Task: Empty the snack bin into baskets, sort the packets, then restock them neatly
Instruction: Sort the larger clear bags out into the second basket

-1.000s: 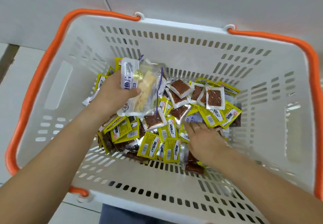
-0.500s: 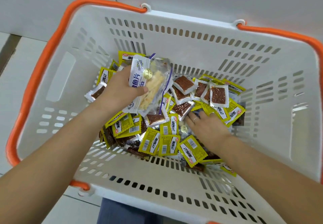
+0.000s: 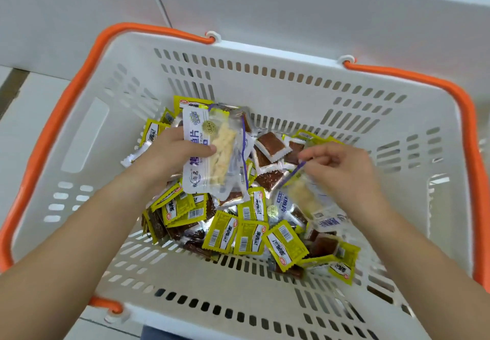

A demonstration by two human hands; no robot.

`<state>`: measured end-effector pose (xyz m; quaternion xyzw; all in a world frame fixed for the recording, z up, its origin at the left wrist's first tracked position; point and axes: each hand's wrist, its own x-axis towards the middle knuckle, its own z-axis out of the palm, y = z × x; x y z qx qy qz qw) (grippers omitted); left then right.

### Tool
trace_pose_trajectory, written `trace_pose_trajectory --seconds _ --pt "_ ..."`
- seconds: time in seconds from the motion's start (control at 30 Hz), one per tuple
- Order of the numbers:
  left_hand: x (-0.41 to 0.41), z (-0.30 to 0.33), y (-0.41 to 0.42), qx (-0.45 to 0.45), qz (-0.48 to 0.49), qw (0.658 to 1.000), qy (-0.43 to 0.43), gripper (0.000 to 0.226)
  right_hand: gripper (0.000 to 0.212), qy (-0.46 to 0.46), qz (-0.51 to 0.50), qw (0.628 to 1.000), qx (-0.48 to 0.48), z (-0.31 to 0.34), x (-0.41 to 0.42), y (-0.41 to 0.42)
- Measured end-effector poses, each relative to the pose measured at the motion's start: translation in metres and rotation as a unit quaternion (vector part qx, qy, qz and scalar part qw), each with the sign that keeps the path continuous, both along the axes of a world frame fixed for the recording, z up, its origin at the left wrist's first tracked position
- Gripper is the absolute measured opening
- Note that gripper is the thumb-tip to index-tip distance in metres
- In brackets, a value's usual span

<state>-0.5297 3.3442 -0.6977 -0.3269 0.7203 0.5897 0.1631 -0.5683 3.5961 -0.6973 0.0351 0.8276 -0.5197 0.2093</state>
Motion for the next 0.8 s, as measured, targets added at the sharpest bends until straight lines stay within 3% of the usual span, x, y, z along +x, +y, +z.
trace_pose_trajectory --seconds 0.17,0.23,0.3,0.37,0.43,0.53,0.63,0.67,0.73,0.8 --pt "0.007 -0.003 0.017 0.036 -0.069 0.994 -0.074 0.016 0.025 -0.114 -0.085 0.954 -0.265 0.012 0.000 0.008" --pt "0.010 -0.006 0.028 0.062 -0.085 0.991 -0.088 0.013 0.025 -0.162 -0.078 0.927 -0.328 0.011 0.005 0.000" --pt "0.012 -0.007 0.040 0.144 -0.057 0.981 -0.112 0.016 0.021 -0.175 -0.030 0.925 -0.336 0.008 0.013 -0.011" --pt "0.015 -0.007 0.047 0.234 -0.020 0.962 -0.140 0.029 0.021 -0.161 0.043 0.937 -0.306 0.004 0.024 -0.020" --pt "0.018 -0.013 0.046 0.251 -0.052 0.954 -0.153 0.043 0.022 -0.140 0.127 0.943 -0.275 -0.001 0.035 -0.026" --pt "0.021 -0.017 0.044 0.205 -0.101 0.964 -0.138 0.030 0.021 -0.129 0.241 0.934 -0.230 -0.003 0.049 -0.034" --pt "0.015 -0.017 0.032 0.098 -0.093 0.988 -0.072 0.013 0.020 -0.104 0.177 0.957 -0.207 -0.006 0.043 -0.031" --pt "0.012 -0.014 0.026 0.062 -0.083 0.993 -0.047 0.018 0.018 -0.080 0.134 0.975 -0.156 -0.012 0.038 -0.027" --pt "0.006 -0.004 0.015 0.026 -0.056 0.998 -0.004 0.022 0.012 -0.018 0.128 0.990 0.051 -0.032 0.027 -0.017" --pt "0.003 0.003 0.007 0.001 -0.051 0.998 0.024 0.020 0.017 -0.001 0.214 0.947 0.240 -0.056 0.026 -0.008"
